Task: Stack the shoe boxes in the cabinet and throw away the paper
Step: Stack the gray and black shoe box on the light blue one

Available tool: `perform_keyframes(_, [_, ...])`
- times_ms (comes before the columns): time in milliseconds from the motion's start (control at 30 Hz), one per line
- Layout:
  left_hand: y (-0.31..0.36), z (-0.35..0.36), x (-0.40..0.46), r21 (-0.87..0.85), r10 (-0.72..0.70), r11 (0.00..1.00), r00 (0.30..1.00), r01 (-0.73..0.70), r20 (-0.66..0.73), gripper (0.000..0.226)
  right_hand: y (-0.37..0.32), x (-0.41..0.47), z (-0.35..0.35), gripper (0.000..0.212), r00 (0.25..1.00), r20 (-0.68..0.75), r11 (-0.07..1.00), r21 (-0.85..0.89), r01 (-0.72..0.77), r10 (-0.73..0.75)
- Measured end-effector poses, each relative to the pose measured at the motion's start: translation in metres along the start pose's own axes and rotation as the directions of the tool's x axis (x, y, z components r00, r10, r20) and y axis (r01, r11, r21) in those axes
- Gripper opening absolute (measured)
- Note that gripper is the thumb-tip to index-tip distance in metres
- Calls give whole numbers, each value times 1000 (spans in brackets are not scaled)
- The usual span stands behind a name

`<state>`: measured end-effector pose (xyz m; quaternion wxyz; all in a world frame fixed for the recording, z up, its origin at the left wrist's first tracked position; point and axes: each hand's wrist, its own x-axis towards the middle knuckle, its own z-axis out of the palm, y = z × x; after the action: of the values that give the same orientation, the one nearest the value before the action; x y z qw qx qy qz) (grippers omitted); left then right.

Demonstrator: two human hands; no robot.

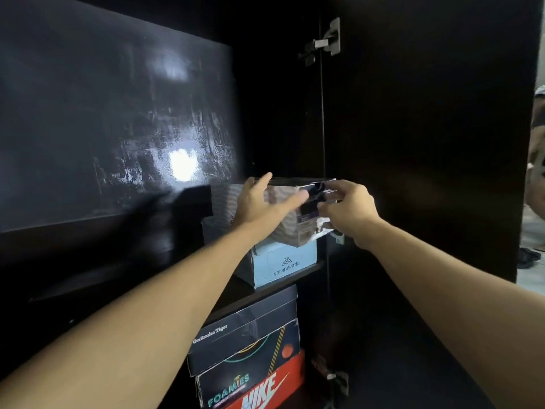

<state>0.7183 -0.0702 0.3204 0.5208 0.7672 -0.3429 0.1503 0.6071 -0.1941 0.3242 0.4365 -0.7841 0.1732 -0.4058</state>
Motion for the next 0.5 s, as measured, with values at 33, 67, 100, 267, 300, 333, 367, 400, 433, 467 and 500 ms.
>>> perform_keyframes(33, [-2,1,1,57,-17,998,1000,15,20,116,4,5,2,41,998,53,999,41,-26,24])
perform_keyframes(67, [-4,1,4,82,-23,996,999,21,27,115,7,9,4,46,996,90,999,28,-21,18])
perform_keyframes(100, [-7,1,7,94,-23,995,1000,22,18,108,10,12,7,49,994,107,999,-43,25,-20])
perform_keyframes(267, [-21,-9,22,120,-36,992,999,37,-14,88,20,29,23,68,957,273,938,-294,183,-101])
perform_keyframes(300, [-25,-12,24,119,-37,992,999,39,-14,87,22,32,26,70,945,315,921,-338,192,-81])
perform_keyframes(333, [-28,-16,25,110,-36,993,999,37,-14,86,23,33,29,71,934,352,902,-384,200,-57])
perform_keyframes(367, [-31,-18,27,99,-34,994,999,35,-12,85,25,34,32,72,925,378,883,-421,208,-37])
perform_keyframes(400, [-35,-20,28,93,-30,995,999,31,-13,84,27,33,36,74,919,393,873,-441,208,-20])
perform_keyframes(433, [-37,-21,29,93,-26,995,1000,27,-14,83,29,33,39,76,915,403,867,-455,205,-5])
perform_keyframes(467, [-39,-22,30,92,-24,995,1000,26,-14,83,31,32,42,78,913,408,865,-459,202,4])
perform_keyframes(500, [-39,-21,31,94,-21,995,1000,23,-14,83,33,33,45,80,913,407,862,-466,199,10])
